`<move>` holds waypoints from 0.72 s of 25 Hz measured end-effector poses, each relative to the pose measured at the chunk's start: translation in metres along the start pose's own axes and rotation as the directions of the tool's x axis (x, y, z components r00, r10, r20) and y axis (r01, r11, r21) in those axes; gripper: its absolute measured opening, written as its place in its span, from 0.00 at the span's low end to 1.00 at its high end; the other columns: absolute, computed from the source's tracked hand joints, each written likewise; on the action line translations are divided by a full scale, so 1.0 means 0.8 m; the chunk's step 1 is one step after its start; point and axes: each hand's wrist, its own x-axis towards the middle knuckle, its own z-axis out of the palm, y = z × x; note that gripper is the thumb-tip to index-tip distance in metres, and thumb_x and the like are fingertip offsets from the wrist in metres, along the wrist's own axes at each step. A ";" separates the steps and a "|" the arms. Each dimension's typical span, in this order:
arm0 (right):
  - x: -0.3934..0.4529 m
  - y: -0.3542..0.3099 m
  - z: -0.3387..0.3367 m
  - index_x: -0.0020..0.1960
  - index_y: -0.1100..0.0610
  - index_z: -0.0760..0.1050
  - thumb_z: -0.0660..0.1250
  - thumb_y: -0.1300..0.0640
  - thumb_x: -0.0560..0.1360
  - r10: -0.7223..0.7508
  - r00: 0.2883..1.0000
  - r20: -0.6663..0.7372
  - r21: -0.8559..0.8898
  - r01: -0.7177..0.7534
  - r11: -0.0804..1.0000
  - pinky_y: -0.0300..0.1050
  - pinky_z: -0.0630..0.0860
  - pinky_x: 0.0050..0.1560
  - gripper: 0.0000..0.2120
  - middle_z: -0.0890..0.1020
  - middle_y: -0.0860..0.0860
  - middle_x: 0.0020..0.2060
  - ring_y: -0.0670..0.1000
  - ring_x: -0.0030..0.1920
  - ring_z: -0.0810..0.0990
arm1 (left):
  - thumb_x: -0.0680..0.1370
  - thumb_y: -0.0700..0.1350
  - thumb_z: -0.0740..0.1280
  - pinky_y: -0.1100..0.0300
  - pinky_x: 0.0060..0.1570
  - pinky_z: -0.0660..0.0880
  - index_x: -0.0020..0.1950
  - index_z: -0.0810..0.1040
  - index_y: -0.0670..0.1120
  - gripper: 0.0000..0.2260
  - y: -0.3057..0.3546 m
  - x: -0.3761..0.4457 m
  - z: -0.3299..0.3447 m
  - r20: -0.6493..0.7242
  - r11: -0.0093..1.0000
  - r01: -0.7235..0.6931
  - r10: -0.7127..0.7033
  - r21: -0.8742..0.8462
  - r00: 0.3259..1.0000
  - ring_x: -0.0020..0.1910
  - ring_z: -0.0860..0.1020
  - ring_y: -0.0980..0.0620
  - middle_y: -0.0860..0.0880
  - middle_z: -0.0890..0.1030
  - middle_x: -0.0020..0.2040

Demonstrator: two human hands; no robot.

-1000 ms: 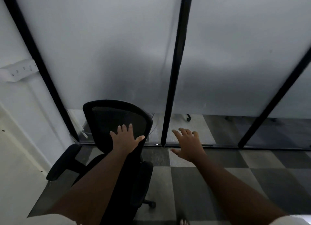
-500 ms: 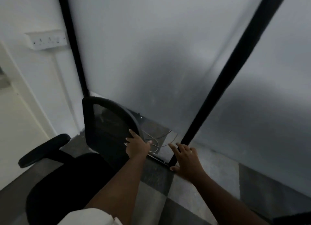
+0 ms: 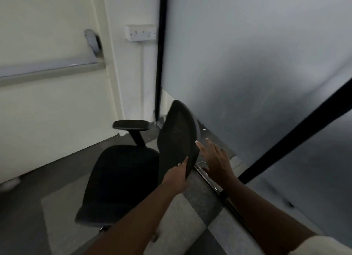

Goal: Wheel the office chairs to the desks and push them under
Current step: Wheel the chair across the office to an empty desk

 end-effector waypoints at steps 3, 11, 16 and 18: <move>0.003 -0.016 -0.023 0.81 0.44 0.59 0.64 0.55 0.80 -0.195 0.980 -0.024 -0.138 0.190 0.972 0.66 0.65 0.71 0.32 0.61 0.60 0.79 0.64 0.78 0.62 | 0.75 0.48 0.73 0.50 0.52 0.76 0.82 0.51 0.56 0.42 -0.044 -0.074 -0.006 0.043 0.976 -0.065 0.057 0.206 0.997 0.57 0.79 0.41 0.43 0.79 0.62; 0.011 -0.098 -0.038 0.68 0.42 0.76 0.66 0.50 0.74 -0.595 0.738 0.317 -0.020 0.633 0.774 0.50 0.62 0.73 0.22 0.81 0.45 0.64 0.51 0.67 0.77 | 0.74 0.52 0.71 0.52 0.42 0.71 0.55 0.79 0.48 0.13 -0.121 -0.193 -0.027 -0.088 0.796 0.266 -0.261 0.543 0.961 0.44 0.79 0.47 0.48 0.80 0.46; 0.009 -0.154 -0.030 0.65 0.41 0.77 0.66 0.51 0.71 -0.721 0.624 0.300 0.043 0.747 0.664 0.48 0.78 0.53 0.22 0.85 0.49 0.52 0.55 0.54 0.83 | 0.75 0.51 0.69 0.53 0.51 0.78 0.58 0.83 0.54 0.12 -0.147 -0.211 -0.035 -0.223 0.748 0.390 -0.321 0.537 0.921 0.50 0.83 0.47 0.51 0.84 0.50; 0.020 -0.159 -0.029 0.65 0.44 0.78 0.67 0.53 0.71 -0.759 0.583 0.289 0.033 0.786 0.617 0.49 0.78 0.52 0.22 0.85 0.51 0.51 0.56 0.52 0.83 | 0.75 0.52 0.69 0.54 0.49 0.78 0.54 0.83 0.53 0.09 -0.152 -0.211 -0.031 -0.239 0.716 0.448 -0.381 0.535 0.893 0.48 0.83 0.49 0.51 0.84 0.47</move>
